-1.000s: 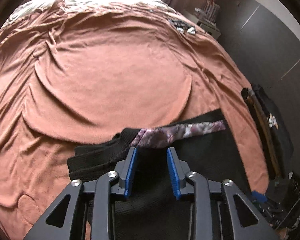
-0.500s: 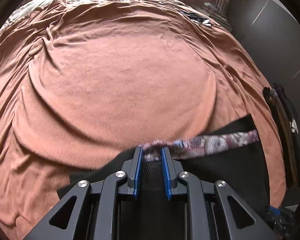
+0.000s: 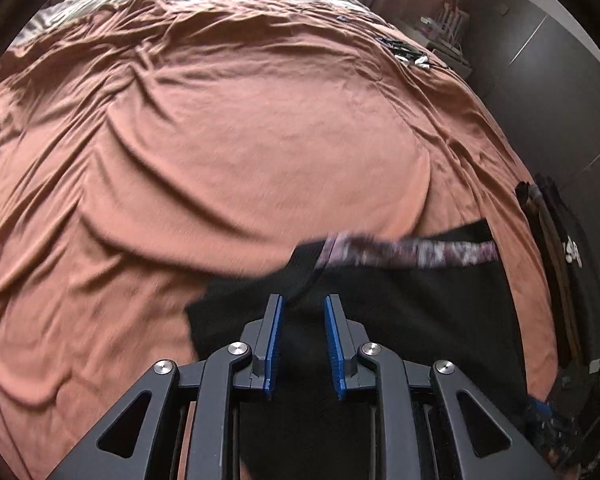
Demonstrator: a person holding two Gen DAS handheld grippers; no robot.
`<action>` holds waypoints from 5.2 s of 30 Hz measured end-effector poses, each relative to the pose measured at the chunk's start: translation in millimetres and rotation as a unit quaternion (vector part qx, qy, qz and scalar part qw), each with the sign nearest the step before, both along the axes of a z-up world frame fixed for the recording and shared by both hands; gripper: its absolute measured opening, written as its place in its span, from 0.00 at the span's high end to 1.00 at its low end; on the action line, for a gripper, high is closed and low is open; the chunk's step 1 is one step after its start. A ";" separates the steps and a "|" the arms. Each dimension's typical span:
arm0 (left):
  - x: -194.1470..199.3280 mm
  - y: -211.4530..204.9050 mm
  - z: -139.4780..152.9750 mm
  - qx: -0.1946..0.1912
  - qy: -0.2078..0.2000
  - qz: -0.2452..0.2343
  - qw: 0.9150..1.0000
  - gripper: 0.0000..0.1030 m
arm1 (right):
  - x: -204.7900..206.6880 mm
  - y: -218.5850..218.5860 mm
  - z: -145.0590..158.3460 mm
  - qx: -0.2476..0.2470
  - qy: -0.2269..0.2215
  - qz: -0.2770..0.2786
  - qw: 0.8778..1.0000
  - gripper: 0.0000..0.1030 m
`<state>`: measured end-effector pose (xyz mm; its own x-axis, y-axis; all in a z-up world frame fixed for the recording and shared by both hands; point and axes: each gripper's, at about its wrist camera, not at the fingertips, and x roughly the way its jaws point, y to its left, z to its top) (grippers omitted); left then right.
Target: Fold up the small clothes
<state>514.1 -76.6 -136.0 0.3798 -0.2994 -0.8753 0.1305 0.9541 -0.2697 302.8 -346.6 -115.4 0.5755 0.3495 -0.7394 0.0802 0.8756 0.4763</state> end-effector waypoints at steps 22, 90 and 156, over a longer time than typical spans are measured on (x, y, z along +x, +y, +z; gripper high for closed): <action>-161.6 30.1 -10.5 -0.069 0.028 0.041 0.996 0.60 | -45.8 -15.7 -2.7 0.027 0.006 0.011 1.000 0.74; -257.0 72.4 -2.1 -0.164 0.025 0.079 0.983 0.47 | -38.5 -9.7 20.6 0.111 -0.054 0.030 0.992 0.32; -23.5 83.7 -60.1 -0.262 0.049 0.071 0.961 0.61 | 244.7 21.2 -57.8 0.179 0.010 0.138 0.974 0.58</action>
